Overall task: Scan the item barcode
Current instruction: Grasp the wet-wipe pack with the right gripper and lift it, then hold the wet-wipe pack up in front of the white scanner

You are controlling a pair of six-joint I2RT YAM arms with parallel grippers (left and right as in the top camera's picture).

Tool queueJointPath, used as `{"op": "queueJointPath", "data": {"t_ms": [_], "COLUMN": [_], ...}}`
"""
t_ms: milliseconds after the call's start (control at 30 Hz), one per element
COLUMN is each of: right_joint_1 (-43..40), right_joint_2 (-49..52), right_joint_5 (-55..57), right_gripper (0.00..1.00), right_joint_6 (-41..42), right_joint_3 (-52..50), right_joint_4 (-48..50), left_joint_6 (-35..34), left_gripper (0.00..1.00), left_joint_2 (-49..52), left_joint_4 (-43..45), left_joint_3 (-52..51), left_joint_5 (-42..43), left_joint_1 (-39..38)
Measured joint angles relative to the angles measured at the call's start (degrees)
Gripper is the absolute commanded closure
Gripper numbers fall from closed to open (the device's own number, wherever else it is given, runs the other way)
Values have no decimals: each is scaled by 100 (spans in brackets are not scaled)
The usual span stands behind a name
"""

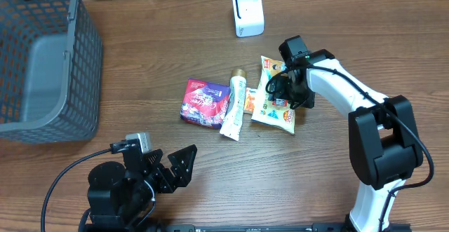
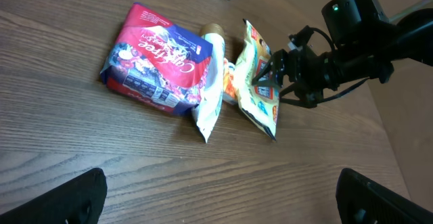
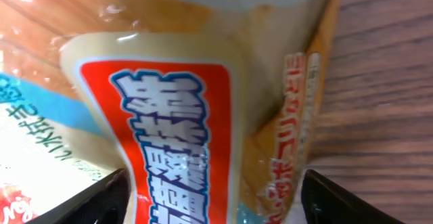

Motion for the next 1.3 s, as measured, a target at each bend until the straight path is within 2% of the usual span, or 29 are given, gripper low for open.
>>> {"op": "queueJointPath", "data": {"t_ms": [167,267,333,400,467,667,833,967,1300], "right_joint_1": [57,55,55,55,55,48,37,37,37], "right_joint_2": [0,0,11,28,31,66,192,195,197], "right_joint_5": [2,0,2,4,7,181,758,942,837], "right_gripper": [20,31,49,77,96,96,96,96,96], "right_joint_6": [7,0,2,-7,0,7,-2,-9,-15], "right_joint_3": [0,0,0,0,4,319,1016,1447,1460], "right_joint_4": [4,28,50,55,50,-492,-1056,-704,492], "left_joint_6": [0,2,2,0,2,0,2,0,2], "left_gripper": [0,0,0,0,0,0,0,0,0], "left_joint_2": [0,0,0,0,0,0,-2,0,-2], "left_joint_4": [0,0,0,0,0,0,0,0,0], "left_joint_3": [0,0,0,0,0,0,0,0,0], "left_joint_5": [0,0,0,0,0,0,0,0,0], "left_joint_1": [0,0,0,0,0,0,0,0,0]}}
